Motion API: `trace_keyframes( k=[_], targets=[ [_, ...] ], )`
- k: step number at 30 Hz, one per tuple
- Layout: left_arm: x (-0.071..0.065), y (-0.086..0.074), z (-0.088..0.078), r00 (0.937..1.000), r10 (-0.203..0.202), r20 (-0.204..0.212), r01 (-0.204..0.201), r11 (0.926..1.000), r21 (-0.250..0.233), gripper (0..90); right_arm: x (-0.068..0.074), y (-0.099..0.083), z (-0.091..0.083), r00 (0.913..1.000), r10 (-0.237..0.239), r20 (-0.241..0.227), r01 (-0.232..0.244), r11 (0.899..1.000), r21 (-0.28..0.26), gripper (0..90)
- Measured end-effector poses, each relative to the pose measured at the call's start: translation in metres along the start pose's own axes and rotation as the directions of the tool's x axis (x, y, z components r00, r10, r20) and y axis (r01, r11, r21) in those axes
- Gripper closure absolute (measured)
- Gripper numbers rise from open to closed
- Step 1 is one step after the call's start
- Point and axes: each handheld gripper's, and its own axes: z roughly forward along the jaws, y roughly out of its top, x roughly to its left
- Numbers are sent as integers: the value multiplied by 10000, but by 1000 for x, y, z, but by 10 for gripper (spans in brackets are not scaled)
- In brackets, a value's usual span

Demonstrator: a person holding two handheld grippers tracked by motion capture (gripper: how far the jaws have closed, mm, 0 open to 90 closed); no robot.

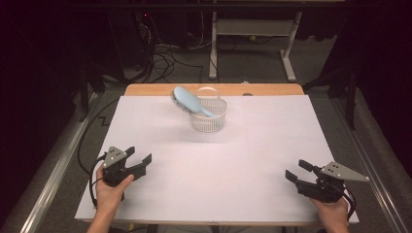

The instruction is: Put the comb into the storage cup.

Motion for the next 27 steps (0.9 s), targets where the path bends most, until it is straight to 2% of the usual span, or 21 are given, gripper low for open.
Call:
trace_keyframes(
  k=[27],
  targets=[
    [-1, -15, -1, 9999, -74, -85, 75, 9998, 166, 288, 0, 0, 0, 10000, 42, -14, -42, 10000, -53, 313]
  ],
)
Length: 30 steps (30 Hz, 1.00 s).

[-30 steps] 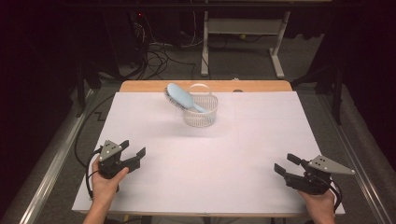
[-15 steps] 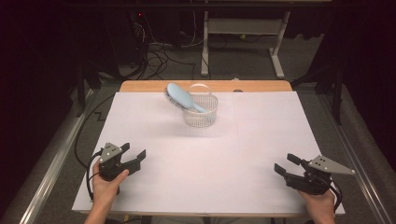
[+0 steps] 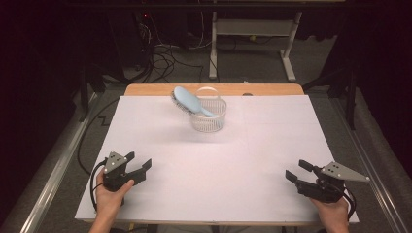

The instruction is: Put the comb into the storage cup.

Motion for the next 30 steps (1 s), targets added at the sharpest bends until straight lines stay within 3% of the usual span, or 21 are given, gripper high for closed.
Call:
trace_keyframes(
  k=[16, 30],
  targets=[
    [0, -8, -4, 9993, 145, -343, -143, 9999, 47, 288, 0, 0, -1, 10000, 34, -21, -34, 10000, -33, 312],
    [3, -17, -10, 9976, -71, -695, 63, 9999, -122, 288, 0, 0, -2, 10000, 77, -30, -77, 9999, -80, 311]
  ],
)
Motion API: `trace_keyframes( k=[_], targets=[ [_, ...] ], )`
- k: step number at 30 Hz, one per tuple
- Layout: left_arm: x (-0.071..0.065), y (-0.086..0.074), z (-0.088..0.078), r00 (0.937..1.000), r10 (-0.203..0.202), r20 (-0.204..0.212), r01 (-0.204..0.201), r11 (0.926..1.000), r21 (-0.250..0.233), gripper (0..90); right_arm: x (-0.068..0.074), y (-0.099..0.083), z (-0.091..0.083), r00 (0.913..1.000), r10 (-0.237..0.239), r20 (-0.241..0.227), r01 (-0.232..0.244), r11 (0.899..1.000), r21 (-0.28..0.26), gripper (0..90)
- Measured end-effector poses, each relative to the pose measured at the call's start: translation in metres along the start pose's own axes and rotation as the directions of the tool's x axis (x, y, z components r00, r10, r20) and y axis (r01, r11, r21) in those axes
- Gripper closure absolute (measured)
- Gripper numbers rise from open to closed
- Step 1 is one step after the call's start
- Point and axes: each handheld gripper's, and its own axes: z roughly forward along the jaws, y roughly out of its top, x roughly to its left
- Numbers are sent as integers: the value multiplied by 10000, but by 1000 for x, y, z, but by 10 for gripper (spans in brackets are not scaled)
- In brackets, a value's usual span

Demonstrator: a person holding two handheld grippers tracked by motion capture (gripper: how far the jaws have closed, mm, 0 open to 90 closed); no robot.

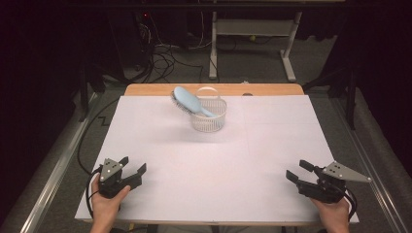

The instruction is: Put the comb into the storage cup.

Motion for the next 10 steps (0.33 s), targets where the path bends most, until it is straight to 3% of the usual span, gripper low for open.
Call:
trace_keyframes(
  k=[10],
  targets=[
    [-1, -1, 1, 9999, 67, -105, -66, 10000, 41, 288, 0, 0, -1, 10000, 1, -28, -1, 10000, -27, 311]
  ],
)
